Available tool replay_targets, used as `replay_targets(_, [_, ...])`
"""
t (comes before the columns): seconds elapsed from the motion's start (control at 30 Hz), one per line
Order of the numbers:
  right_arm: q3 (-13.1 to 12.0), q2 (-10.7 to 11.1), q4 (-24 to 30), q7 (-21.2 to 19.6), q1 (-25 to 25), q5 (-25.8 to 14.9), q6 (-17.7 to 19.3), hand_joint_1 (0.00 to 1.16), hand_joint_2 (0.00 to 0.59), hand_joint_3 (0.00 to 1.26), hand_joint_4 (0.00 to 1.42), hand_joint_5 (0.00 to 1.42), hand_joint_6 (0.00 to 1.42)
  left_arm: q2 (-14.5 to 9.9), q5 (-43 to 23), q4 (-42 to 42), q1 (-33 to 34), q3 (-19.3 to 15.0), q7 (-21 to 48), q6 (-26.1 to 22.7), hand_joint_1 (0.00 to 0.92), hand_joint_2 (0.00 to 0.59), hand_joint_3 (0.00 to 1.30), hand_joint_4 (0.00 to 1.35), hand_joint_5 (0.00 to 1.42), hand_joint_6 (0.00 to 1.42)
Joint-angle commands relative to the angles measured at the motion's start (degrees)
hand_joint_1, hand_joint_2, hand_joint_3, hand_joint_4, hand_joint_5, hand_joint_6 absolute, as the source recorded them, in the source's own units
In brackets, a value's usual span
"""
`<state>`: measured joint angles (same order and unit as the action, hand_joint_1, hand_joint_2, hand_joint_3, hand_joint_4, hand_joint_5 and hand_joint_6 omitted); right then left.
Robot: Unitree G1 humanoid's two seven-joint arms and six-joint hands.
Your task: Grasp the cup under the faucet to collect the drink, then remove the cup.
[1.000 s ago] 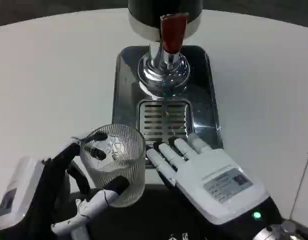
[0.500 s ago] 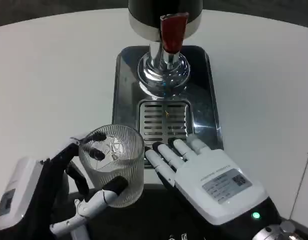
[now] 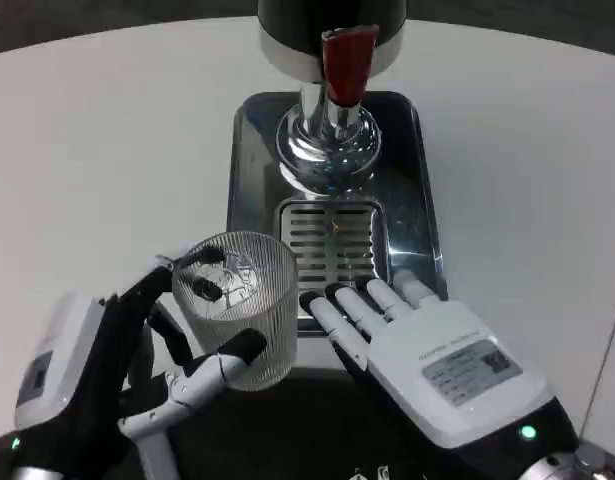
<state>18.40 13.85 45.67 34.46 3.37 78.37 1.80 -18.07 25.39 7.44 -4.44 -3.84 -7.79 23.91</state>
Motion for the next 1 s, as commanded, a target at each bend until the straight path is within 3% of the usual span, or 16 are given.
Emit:
replay_targets(0.03, [-1.2, -0.4, 2.0, 1.1, 2.5, 0.2, 0.0, 0.64, 0.279, 0.0, 0.0, 0.0, 0.0, 0.4, 1.3, -4.1, 4.2, 0.7, -2.7, 1.6, 0.498, 0.267, 0.94, 1.13, 0.93, 1.29])
replay_targets(0.47, [-4.2, -0.8, 4.6, 1.2, 6.6, 0.1, 0.5, 0.64, 0.279, 0.0, 0.0, 0.0, 0.0, -0.6, 6.0, -24.0, 21.8, 3.2, -11.6, 2.8, 0.498, 0.267, 0.94, 1.13, 0.93, 1.29])
replay_targets(0.73, [-7.1, -0.9, 7.1, 1.2, 9.8, 0.0, 0.7, 0.64, 0.28, 0.0, 0.0, 0.0, 0.0, -0.5, 6.9, -31.4, 28.6, 5.6, -15.0, 3.9, 0.498, 0.267, 0.94, 1.13, 0.94, 1.29])
replay_targets(1.0, [-7.8, -2.0, 8.9, 1.0, 12.7, 0.1, 1.5, 0.64, 0.281, 0.0, 0.0, 0.0, 0.0, 0.3, 7.3, -38.0, 34.4, 8.8, -18.0, 4.3, 0.498, 0.267, 0.94, 1.13, 0.94, 1.31])
